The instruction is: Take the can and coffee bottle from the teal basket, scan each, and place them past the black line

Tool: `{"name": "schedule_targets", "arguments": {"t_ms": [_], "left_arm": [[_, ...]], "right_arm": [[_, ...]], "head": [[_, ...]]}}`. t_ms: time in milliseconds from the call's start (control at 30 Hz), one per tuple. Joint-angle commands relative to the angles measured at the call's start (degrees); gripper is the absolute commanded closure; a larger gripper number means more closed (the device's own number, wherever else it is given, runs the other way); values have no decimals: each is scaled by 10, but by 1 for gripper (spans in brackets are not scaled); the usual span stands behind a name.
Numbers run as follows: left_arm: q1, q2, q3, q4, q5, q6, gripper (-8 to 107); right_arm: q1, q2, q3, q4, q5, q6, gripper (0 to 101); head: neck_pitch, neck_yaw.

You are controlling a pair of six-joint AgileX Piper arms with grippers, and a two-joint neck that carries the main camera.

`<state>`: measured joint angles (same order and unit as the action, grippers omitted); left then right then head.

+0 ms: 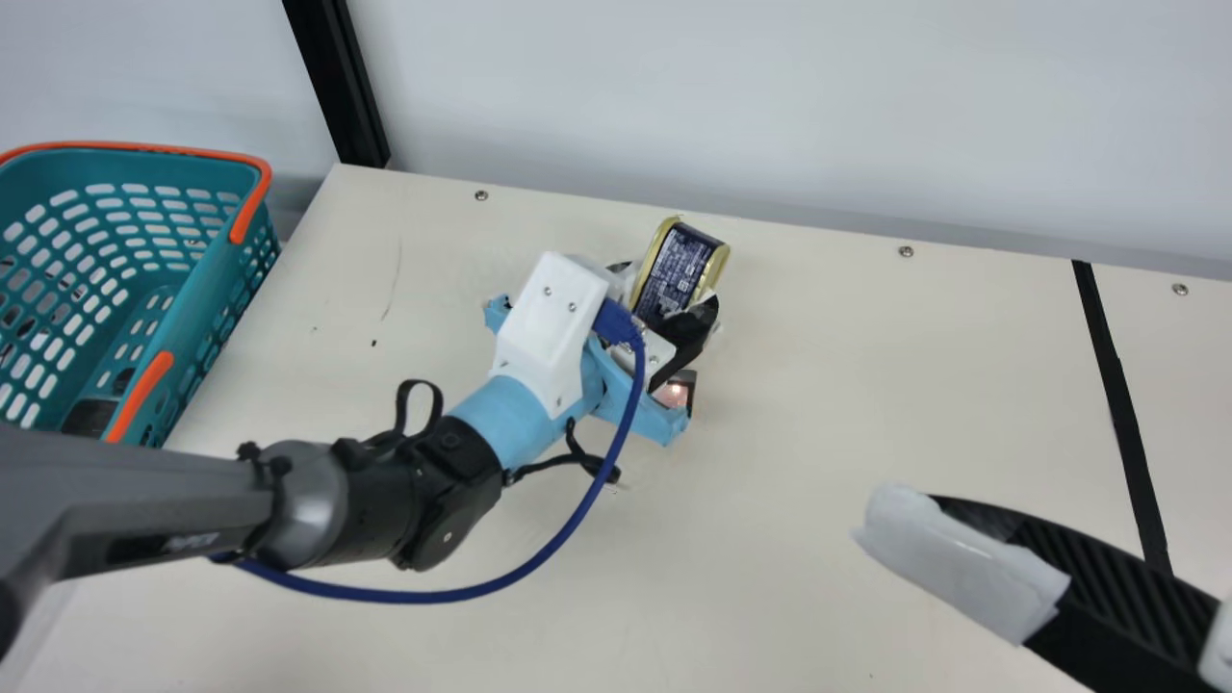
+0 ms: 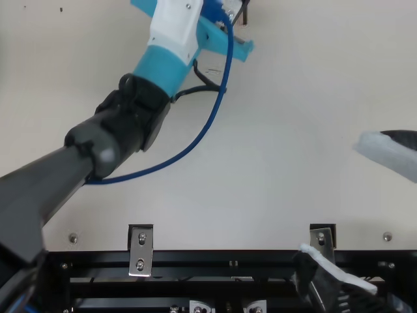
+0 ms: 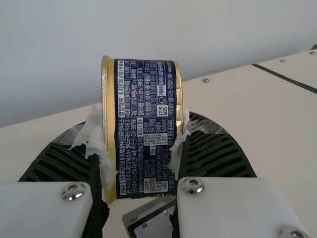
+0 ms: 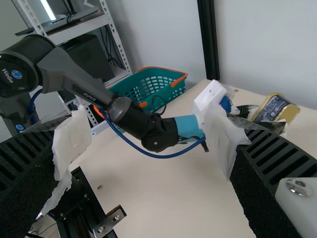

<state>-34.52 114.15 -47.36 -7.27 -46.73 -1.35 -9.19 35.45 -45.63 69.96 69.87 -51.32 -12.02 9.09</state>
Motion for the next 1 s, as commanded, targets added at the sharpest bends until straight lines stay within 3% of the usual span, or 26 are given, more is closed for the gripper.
{"name": "schedule_targets", "arguments": {"t_ms": [0, 233, 400, 567, 967], "left_arm": [[-1, -15, 23, 5, -2, -9, 89], [0, -60, 82, 30, -11, -34, 89], [-2, -64, 92, 36, -16, -37, 89], [-16, -52, 69, 25, -8, -28, 89], [-44, -2, -44, -20, 39, 17, 89]], "right_arm": [[0, 0, 0, 0, 0, 0, 0], [0, 0, 0, 0, 0, 0, 0], [0, 0, 0, 0, 0, 0, 0], [0, 0, 0, 0, 0, 0, 0], [0, 0, 0, 0, 0, 0, 0]], "head": [[0, -2], [0, -2], [0, -2], [0, -2], [0, -2]]}}
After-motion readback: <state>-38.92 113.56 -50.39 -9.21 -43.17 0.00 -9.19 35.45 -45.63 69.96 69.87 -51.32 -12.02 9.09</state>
